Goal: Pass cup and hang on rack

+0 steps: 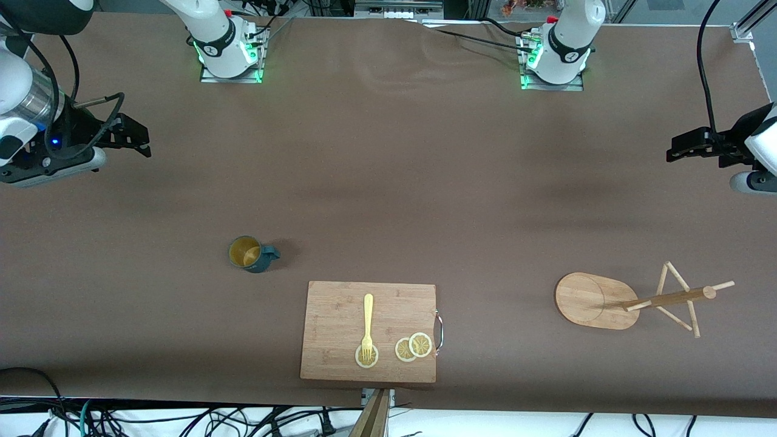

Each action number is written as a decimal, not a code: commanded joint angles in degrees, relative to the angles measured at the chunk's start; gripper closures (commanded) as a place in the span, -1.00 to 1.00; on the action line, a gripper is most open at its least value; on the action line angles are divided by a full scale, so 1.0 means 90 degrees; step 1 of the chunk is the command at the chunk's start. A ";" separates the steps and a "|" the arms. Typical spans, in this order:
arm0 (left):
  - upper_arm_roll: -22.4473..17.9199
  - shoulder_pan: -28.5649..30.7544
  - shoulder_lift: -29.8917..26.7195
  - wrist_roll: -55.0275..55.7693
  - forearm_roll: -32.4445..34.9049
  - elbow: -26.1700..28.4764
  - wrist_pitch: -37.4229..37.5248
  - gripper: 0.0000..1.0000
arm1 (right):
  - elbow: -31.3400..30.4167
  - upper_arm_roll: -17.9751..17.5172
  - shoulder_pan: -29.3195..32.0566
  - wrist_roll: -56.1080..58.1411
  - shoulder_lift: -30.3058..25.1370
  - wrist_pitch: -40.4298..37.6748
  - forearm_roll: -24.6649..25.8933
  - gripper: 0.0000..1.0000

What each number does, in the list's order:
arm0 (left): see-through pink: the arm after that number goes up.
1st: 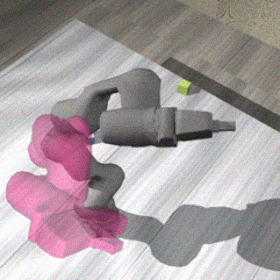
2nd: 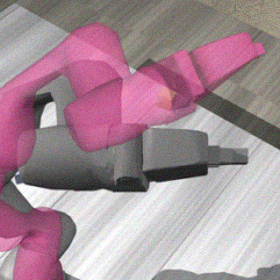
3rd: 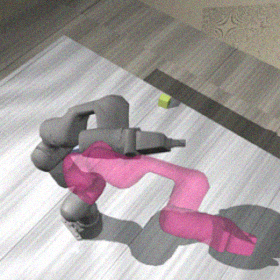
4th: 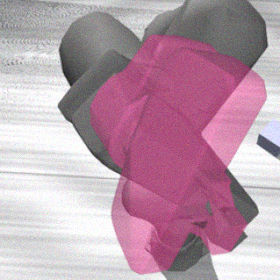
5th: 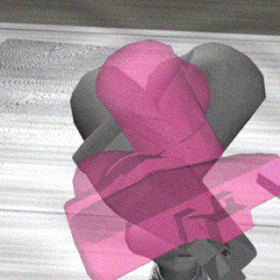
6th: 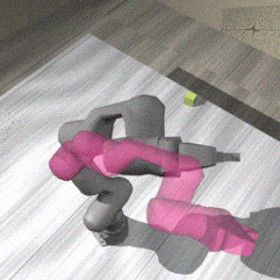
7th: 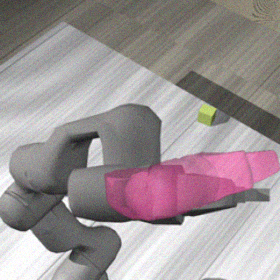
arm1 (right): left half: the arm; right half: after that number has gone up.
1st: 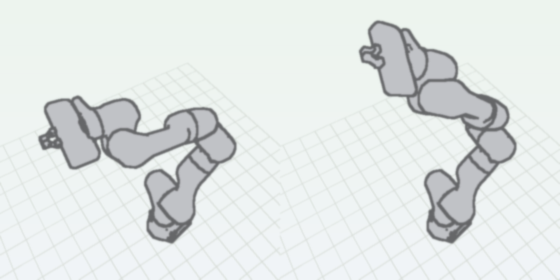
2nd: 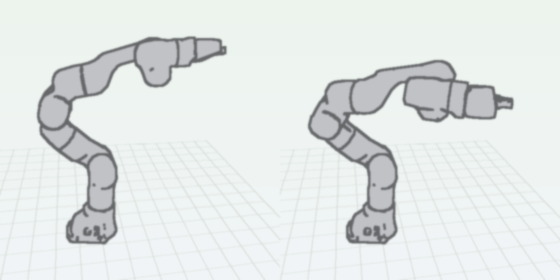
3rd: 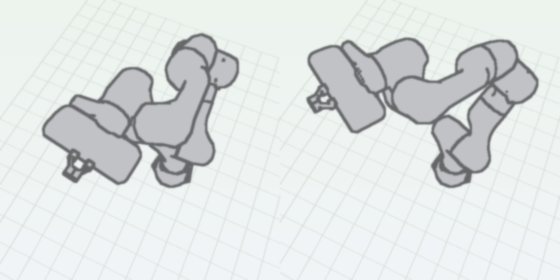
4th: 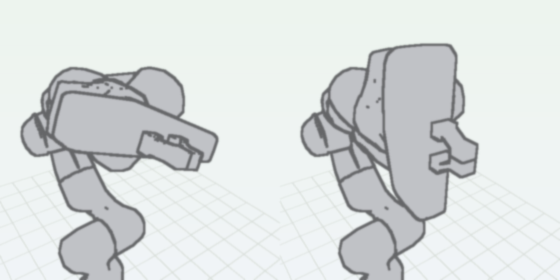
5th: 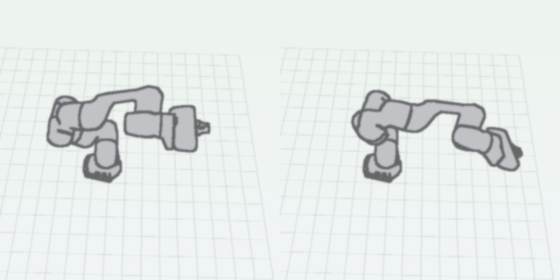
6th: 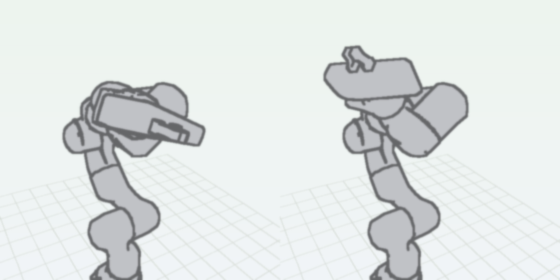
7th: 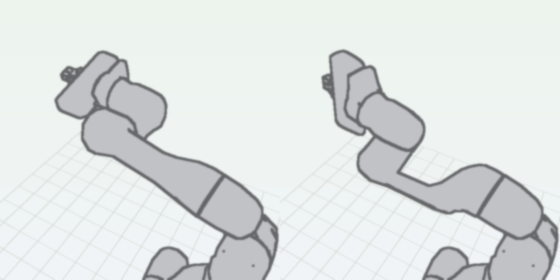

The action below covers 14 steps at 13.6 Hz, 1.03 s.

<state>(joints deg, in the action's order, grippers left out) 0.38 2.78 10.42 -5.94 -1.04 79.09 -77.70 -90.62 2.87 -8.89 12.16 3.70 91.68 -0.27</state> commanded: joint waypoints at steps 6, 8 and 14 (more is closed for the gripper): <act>-0.0003 -0.0016 0.0112 -0.0082 0.0018 -0.0223 0.0068 -1.00 | 0.0030 -0.0123 0.0002 -0.0843 -0.0089 -0.0138 0.0010 -1.00; -0.0003 -0.0016 0.0112 -0.0082 0.0018 -0.0223 0.0059 -1.00 | 0.0030 -0.0113 0.0002 -0.0843 -0.0079 -0.0138 0.0010 -1.00; -0.0003 -0.0006 0.0112 -0.0082 0.0018 -0.0223 0.0068 -1.00 | 0.0021 -0.0074 0.0060 -0.0814 -0.0050 -0.0138 -0.0009 -1.00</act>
<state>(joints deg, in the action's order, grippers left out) 0.38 2.78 10.42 -5.94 -1.04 79.09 -77.70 -90.58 2.51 -8.93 5.48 3.56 91.28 -0.25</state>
